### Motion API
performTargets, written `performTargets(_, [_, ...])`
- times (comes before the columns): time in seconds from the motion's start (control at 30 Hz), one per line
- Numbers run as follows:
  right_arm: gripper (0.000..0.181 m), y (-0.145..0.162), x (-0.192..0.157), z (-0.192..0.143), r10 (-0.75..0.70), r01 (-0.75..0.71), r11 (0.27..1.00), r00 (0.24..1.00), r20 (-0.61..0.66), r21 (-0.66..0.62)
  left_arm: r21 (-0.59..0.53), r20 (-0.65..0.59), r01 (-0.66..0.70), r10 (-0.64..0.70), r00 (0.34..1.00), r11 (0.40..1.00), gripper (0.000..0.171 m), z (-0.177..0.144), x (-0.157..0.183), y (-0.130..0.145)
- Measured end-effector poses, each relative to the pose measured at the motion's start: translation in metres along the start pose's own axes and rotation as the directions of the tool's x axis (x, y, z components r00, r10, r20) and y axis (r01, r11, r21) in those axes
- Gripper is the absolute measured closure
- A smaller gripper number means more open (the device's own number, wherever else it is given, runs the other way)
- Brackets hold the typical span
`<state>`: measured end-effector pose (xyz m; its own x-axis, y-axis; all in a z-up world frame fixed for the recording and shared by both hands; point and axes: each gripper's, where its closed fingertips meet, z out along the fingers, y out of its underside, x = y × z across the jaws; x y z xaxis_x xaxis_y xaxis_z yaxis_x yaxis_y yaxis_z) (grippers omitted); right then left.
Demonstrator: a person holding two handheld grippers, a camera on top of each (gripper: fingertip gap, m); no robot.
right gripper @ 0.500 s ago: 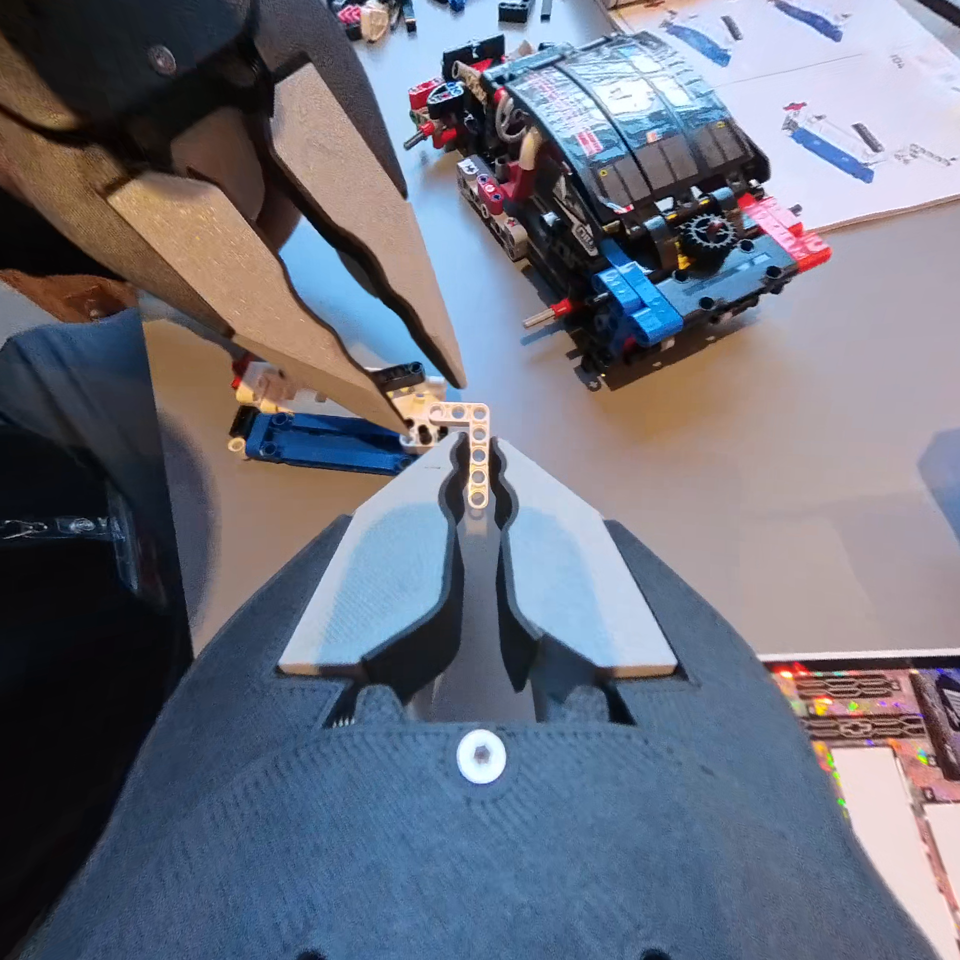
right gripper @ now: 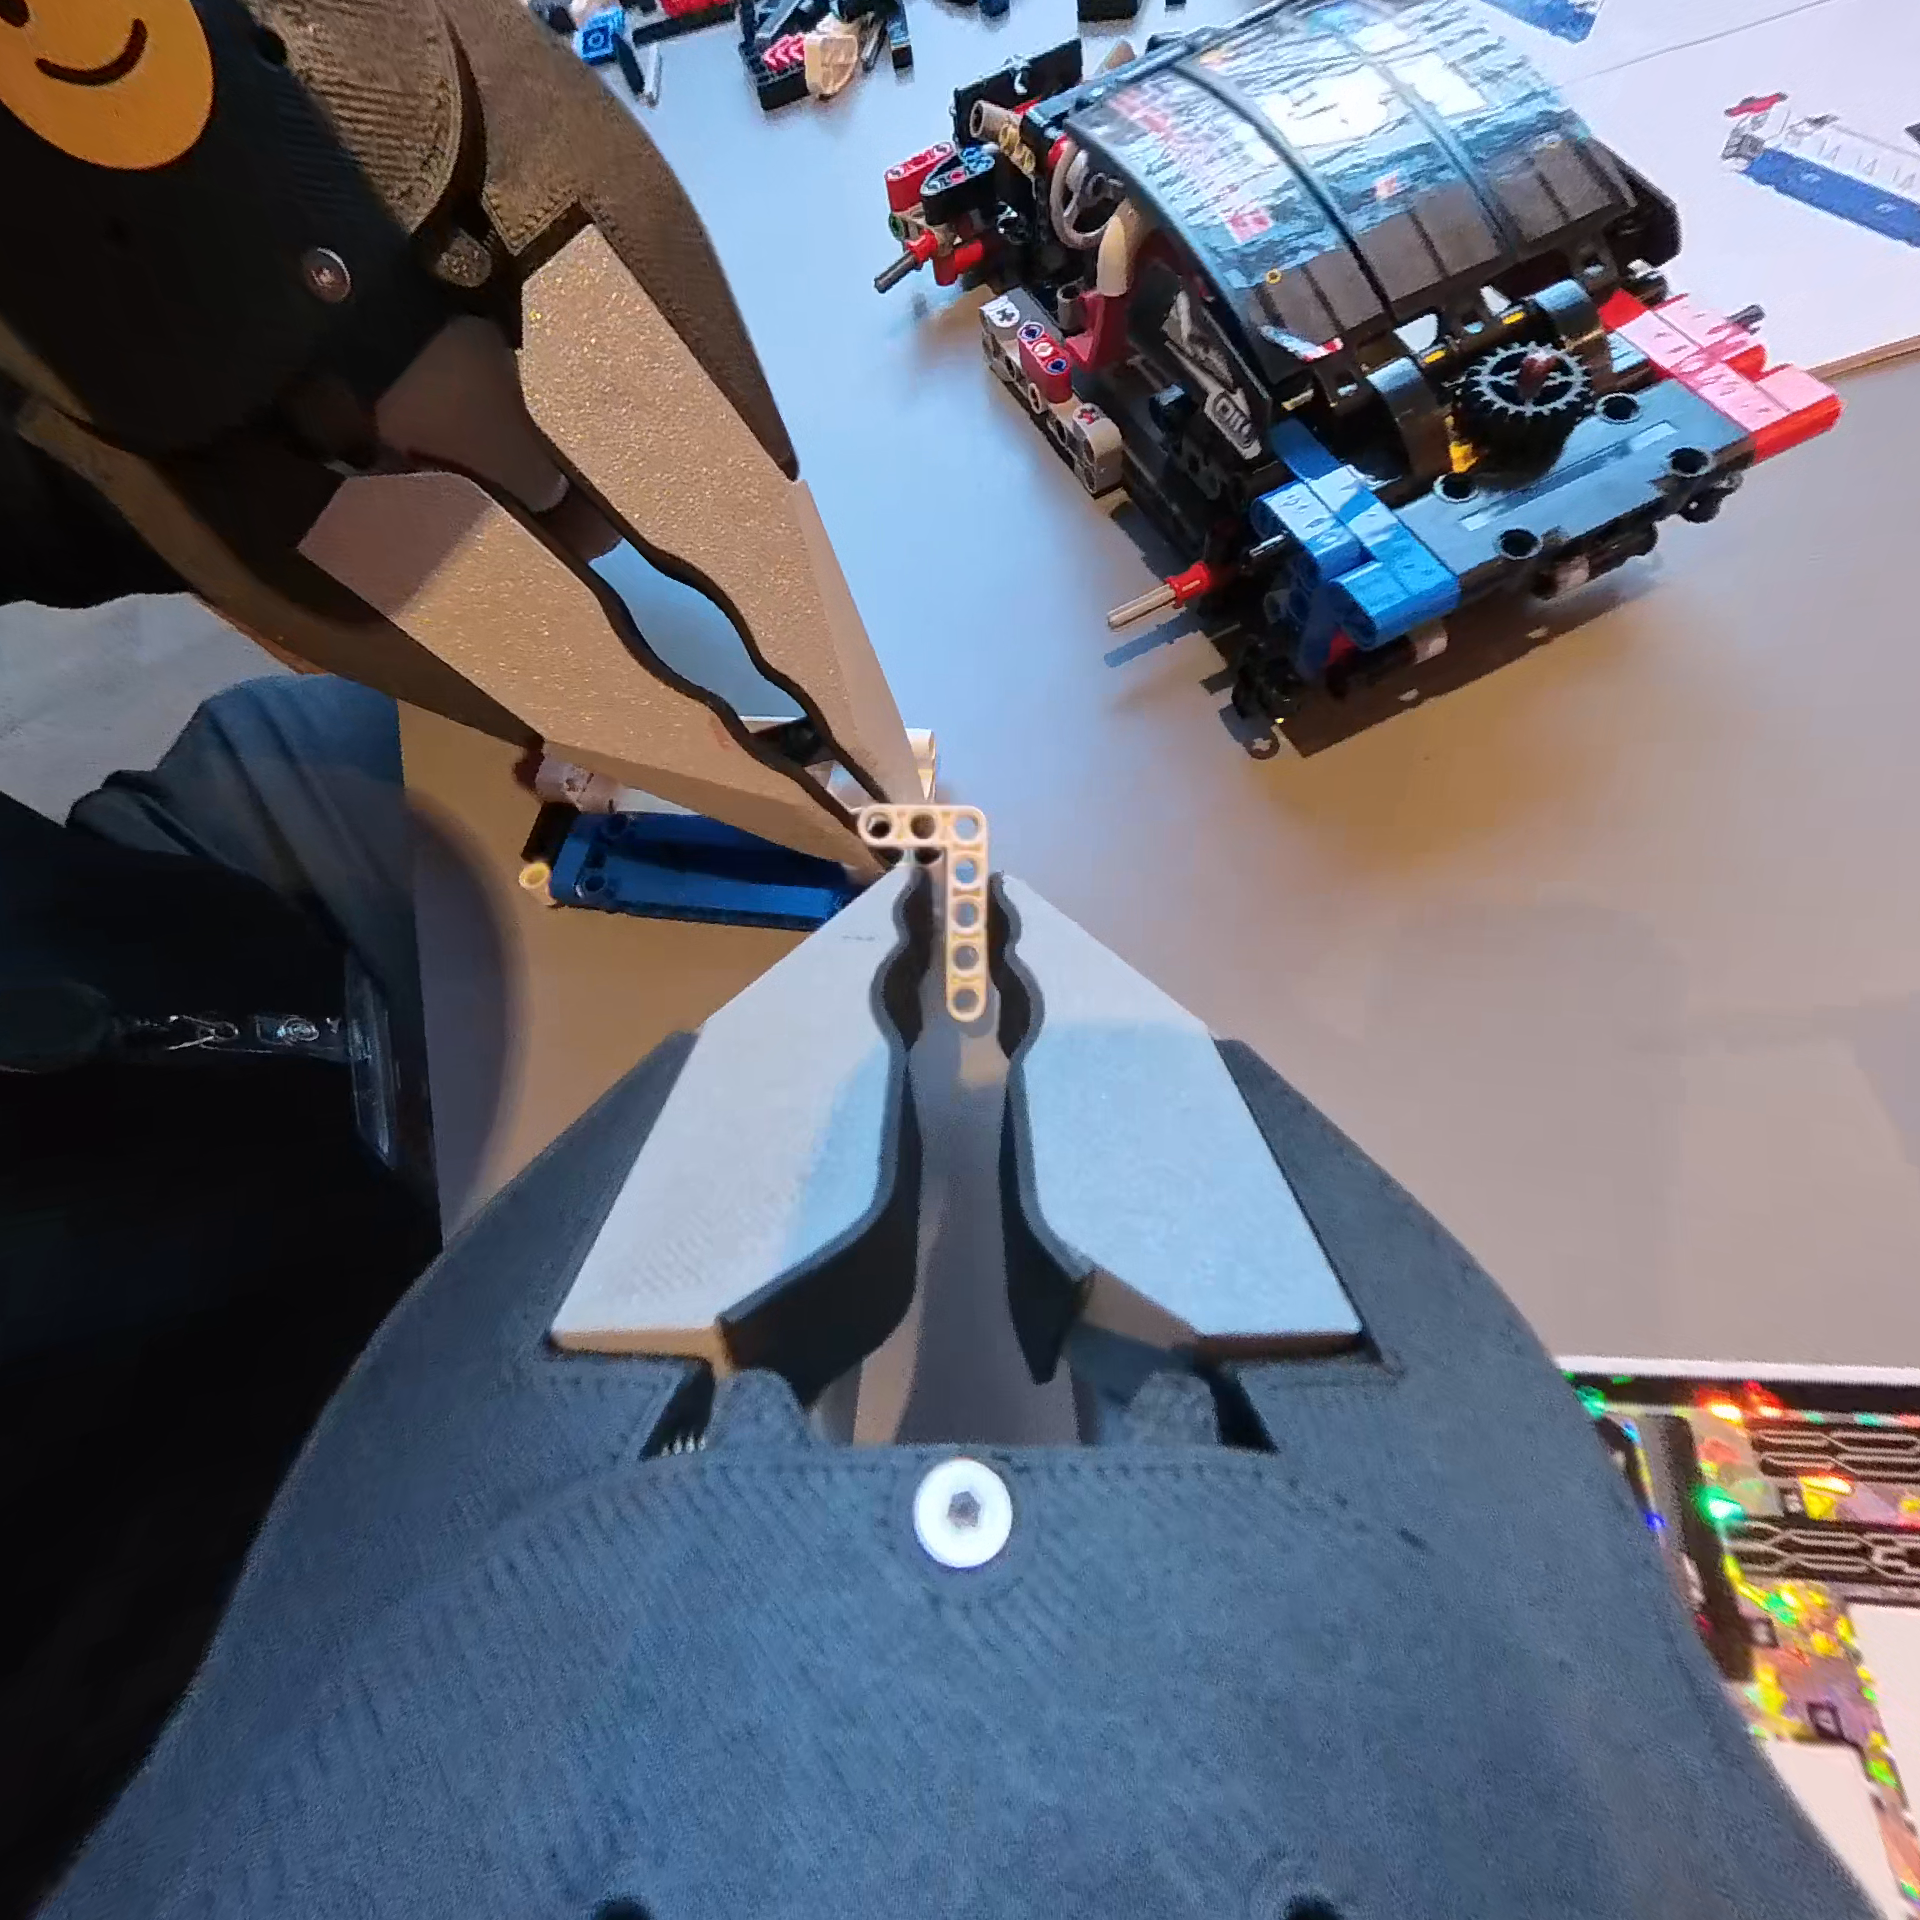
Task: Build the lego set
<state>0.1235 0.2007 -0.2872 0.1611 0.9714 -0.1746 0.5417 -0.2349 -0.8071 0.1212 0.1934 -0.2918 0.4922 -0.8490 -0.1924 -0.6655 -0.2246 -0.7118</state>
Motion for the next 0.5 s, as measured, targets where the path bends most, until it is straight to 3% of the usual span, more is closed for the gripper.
performTargets(0.1, [0.166,0.004,-0.005,0.005,0.010,-0.009,1.000,0.999,0.031,-0.009,0.001,0.006,0.003,-0.003,1.000,1.000,0.171,0.001,0.000,0.000])
performTargets(0.37, [0.176,0.001,-0.007,0.003,0.081,-0.084,0.996,0.993,0.088,0.027,-0.001,0.012,-0.019,0.019,1.000,1.000,0.171,0.002,0.000,0.000])
performTargets(0.5, [0.176,0.012,0.008,-0.001,0.017,-0.019,0.999,0.999,-0.030,-0.044,-0.022,0.025,-0.023,0.023,0.999,0.999,0.171,-0.002,-0.004,0.003])
